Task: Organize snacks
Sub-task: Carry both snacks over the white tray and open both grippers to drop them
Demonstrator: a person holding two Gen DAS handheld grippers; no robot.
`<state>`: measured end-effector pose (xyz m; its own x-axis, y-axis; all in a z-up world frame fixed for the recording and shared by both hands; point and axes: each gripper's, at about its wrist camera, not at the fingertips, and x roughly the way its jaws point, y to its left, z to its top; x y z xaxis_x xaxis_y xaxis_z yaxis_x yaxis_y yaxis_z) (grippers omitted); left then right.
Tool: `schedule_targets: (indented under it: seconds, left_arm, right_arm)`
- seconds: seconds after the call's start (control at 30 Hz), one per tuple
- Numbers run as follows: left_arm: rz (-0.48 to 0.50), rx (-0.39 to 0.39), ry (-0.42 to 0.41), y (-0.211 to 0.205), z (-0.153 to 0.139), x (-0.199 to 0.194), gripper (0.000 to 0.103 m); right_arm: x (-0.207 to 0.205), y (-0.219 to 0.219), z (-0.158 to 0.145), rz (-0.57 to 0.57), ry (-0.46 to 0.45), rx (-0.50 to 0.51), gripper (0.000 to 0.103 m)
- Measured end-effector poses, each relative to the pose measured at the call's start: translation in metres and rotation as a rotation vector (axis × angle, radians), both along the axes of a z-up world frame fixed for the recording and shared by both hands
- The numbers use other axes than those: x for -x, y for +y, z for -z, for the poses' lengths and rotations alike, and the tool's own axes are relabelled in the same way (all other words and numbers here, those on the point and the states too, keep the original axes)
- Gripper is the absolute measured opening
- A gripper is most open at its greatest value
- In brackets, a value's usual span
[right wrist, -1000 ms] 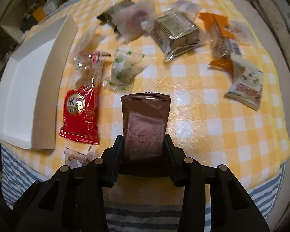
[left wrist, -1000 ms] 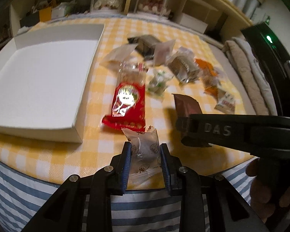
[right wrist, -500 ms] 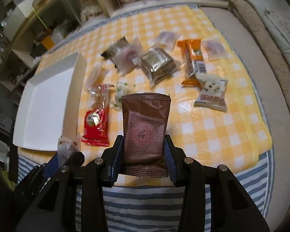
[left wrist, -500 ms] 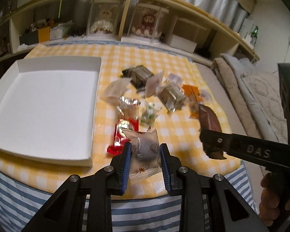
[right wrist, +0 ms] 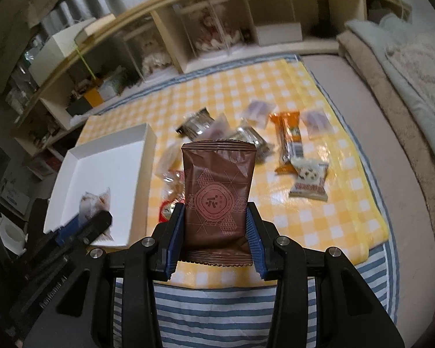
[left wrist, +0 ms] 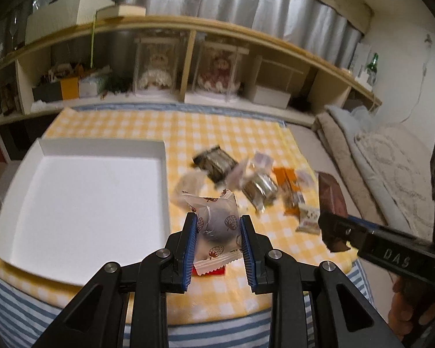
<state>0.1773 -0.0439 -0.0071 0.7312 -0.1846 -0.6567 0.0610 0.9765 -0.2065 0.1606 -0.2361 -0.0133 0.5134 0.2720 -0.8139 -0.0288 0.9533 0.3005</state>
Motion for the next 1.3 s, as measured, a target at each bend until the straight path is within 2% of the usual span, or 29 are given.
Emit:
schedule_targets:
  seconds: [0.17, 0.37, 0.6, 0.9, 1.03, 1.17, 1.3]
  left_arm:
    - [-0.006, -0.028, -0.032, 0.026, -0.023, 0.003, 0.028]
    - [-0.039, -0.037, -0.033, 0.067, -0.037, 0.007, 0.028]
    - [-0.068, -0.01, 0.037, 0.113, -0.039, 0.002, 0.028]
    - [-0.086, 0.037, 0.178, 0.165, -0.021, -0.016, 0.029]
    - [-0.1, 0.087, 0.232, 0.181, -0.01, -0.028, 0.029]
    - [-0.104, 0.08, 0.26, 0.188, -0.003, -0.045, 0.029]
    - [-0.101, 0.066, 0.307, 0.185, 0.012, -0.061, 0.029]
  right_arm:
    - [-0.011, 0.018, -0.009, -0.018, -0.027, -0.004, 0.041]
    - [-0.023, 0.051, -0.018, -0.068, -0.046, -0.015, 0.041]
    - [-0.035, 0.1, -0.016, -0.138, -0.015, -0.057, 0.041]
    - [-0.048, 0.154, 0.017, -0.223, 0.101, -0.122, 0.041]
    - [-0.053, 0.169, 0.037, -0.239, 0.162, -0.142, 0.041]
    - [-0.06, 0.178, 0.058, -0.245, 0.203, -0.164, 0.042]
    - [-0.067, 0.183, 0.069, -0.251, 0.207, -0.156, 0.042]
